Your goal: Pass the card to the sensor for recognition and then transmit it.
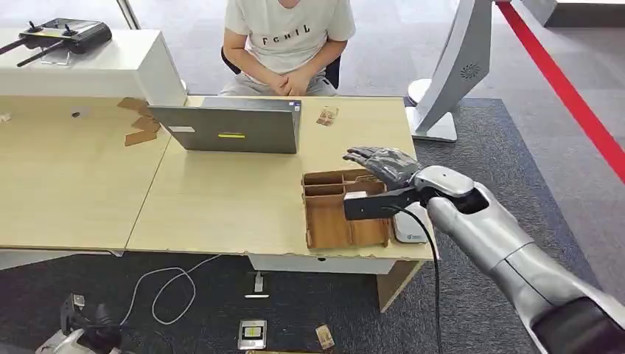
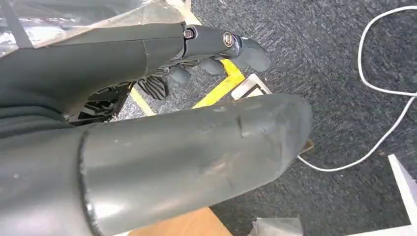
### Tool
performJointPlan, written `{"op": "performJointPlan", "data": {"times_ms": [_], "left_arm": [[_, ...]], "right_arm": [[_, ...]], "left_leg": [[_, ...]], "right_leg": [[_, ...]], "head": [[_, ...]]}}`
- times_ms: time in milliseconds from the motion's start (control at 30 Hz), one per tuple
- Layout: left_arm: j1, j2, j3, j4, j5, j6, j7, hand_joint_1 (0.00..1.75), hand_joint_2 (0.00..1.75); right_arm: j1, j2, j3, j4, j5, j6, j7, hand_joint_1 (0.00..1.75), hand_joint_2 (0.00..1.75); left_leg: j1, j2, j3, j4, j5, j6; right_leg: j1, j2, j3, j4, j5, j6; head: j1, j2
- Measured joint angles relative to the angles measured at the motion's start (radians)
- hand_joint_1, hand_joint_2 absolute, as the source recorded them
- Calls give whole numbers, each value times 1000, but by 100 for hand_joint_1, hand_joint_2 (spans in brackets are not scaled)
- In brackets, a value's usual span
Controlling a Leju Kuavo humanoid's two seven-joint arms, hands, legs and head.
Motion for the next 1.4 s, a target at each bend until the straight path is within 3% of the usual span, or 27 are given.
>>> {"op": "performJointPlan", "data": {"times_ms": [533, 900, 1400], "left_arm": [[1, 2, 1, 0, -3, -2, -31, 0, 0], [1, 16, 5, 0, -3, -3, -36, 0, 0], [1, 29, 26, 0, -6, -10, -34, 0, 0]], "right_arm": [[-12, 6, -5, 28, 39, 3, 1, 0, 175], [-31, 56, -10, 111, 85, -15, -59, 0, 175], [-62, 111, -11, 212, 101, -17, -86, 0, 175]], "left_leg": [[0, 0, 0, 0, 0, 0], [0, 0, 0, 0, 0, 0], [0, 0, 0, 0, 0, 0]], "right_leg": [[0, 0, 0, 0, 0, 0], [0, 0, 0, 0, 0, 0], [0, 0, 0, 0, 0, 0]], "head": [[0, 0], [0, 0], [0, 0]]}}
